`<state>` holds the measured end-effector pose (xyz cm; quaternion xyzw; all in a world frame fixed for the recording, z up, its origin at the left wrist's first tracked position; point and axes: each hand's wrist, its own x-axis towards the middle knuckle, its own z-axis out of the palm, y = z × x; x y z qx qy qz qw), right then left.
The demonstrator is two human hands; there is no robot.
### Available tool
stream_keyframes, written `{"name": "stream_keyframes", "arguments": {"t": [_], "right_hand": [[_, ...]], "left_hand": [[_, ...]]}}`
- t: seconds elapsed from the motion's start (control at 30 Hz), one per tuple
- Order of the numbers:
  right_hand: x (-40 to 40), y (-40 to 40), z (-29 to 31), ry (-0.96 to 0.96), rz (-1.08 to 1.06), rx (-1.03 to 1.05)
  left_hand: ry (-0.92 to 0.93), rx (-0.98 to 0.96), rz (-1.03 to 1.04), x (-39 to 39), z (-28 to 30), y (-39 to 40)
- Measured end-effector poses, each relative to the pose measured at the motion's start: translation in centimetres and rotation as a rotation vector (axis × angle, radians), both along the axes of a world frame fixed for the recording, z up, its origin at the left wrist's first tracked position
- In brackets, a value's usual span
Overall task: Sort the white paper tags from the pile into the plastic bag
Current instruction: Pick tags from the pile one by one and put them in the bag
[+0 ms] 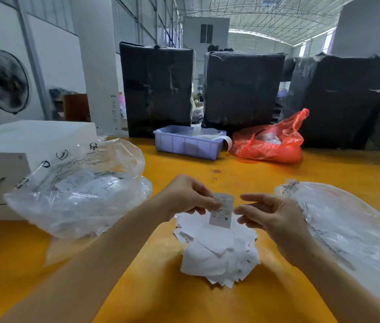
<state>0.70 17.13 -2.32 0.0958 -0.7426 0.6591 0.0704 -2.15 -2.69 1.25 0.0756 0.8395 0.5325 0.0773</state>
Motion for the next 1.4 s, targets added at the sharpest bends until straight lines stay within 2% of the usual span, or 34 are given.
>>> {"name": "stream_keyframes", "arguments": {"t": [0.07,0.2,0.3,0.43,0.53,0.63,0.7,0.77,0.83,0.9,0.97,1.1,1.23,1.3,1.33,1.4], "right_hand": [[0.0,0.1,0.2,-0.007,-0.006,0.002],[-0.2,0.4,0.4,0.029,-0.068,0.009],[-0.4,0.4,0.3,0.056,-0.084,-0.010],[-1.0,0.5,-0.3,0.112,-0.116,0.015],[-1.5,1.4,-0.4,0.211,-0.206,0.089],[-2.0,3.7,0.5,0.455,-0.448,0.311],[-2.2,6.2,1.1,0.556,-0.653,0.567],[-2.3,9.0,1.6,0.438,-0.754,0.780],[-2.5,11.0,1.3,0.112,-0.697,0.996],[-2.8,11.9,0.3,-0.161,-0.606,1.157],[-3.2,12.1,-0.6,-0.214,-0.576,1.138],[-3.5,12.3,-1.1,-0.099,-0.643,0.953],[-3.6,12.6,-0.9,-0.027,-0.733,0.826],[-3.4,12.2,-0.1,0.081,-0.787,0.725],[-3.2,11.7,0.4,0.156,-0.791,0.639],[-2.5,9.9,1.7,0.241,-0.684,0.313]], "left_hand": [[0.087,-0.037,0.114,-0.3,2.2,-2.3],[0.309,-0.117,0.522,0.0,5.7,-10.4],[0.293,-0.275,0.755,0.4,5.1,-16.3],[0.052,-0.530,0.782,0.0,2.5,-18.2],[0.017,-0.702,0.806,-0.8,1.4,-17.6],[0.063,-0.871,0.907,-1.3,1.8,-16.5],[0.149,-0.909,0.932,-1.6,2.4,-15.5],[0.293,-0.855,0.916,-1.8,3.0,-13.9],[0.488,-0.725,0.819,-1.9,3.3,-11.3],[0.604,-0.611,0.667,-1.4,3.2,-7.8],[0.622,-0.538,0.493,-0.9,2.1,-4.1],[0.569,-0.438,0.186,-0.1,-2.0,1.5],[0.587,-0.364,0.137,0.0,-4.0,2.6],[0.594,-0.296,0.150,0.0,-4.1,2.7],[0.587,-0.247,0.161,0.0,-4.1,2.8],[0.516,-0.080,0.171,0.1,-3.7,3.0]]}}
